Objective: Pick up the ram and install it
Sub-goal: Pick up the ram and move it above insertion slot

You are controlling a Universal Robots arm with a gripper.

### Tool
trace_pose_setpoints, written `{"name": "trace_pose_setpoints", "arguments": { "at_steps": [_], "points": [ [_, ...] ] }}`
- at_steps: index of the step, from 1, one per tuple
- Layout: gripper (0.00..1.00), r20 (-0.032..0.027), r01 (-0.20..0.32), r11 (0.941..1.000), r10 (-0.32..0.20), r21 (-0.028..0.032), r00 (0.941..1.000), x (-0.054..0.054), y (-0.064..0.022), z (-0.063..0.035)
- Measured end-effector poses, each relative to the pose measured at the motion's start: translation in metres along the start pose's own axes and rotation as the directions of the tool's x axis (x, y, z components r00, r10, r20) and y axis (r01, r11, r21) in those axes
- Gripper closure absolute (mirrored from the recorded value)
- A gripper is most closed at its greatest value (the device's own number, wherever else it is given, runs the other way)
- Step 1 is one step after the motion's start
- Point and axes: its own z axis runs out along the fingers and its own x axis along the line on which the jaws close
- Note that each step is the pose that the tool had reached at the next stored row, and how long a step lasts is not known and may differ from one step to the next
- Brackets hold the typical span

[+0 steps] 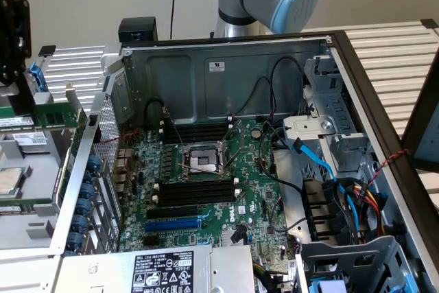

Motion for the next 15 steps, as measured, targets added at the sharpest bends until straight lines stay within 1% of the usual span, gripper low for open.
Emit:
{"name": "trace_pose_setpoints", "arguments": {
  "at_steps": [8,15],
  "points": [
    [0.88,0.0,0.0,1.0,0.0,0.0001,1.0,-0.003,-0.0322,0.0029],
    [0.88,0.0,0.0,1.0,0.0,0.0,1.0,-0.007,-0.062,0.0055]
  ]
}}
